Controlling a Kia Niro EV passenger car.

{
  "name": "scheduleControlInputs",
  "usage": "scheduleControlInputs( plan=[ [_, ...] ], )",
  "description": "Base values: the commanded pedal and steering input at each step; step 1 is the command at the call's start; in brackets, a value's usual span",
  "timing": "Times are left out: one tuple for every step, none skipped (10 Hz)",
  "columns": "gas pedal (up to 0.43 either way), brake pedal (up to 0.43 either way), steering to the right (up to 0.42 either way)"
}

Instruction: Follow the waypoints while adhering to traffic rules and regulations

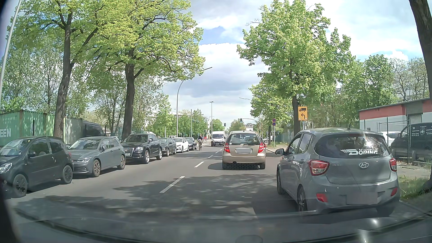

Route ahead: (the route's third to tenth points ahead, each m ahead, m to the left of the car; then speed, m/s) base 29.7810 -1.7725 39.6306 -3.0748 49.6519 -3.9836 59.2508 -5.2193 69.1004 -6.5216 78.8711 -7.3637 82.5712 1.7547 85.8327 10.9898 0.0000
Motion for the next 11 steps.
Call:
scheduleControlInputs(
  plan=[
    [0.000,0.421,-0.009],
    [0.000,0.390,-0.009],
    [0.000,0.098,-0.009],
    [0.000,0.018,-0.009],
    [0.000,0.018,-0.009],
    [0.067,0.024,-0.009],
    [0.138,0.018,-0.009],
    [0.177,0.018,-0.009],
    [0.189,0.024,-0.009],
    [0.197,0.024,-0.009],
    [0.220,0.024,-0.009]
  ],
)
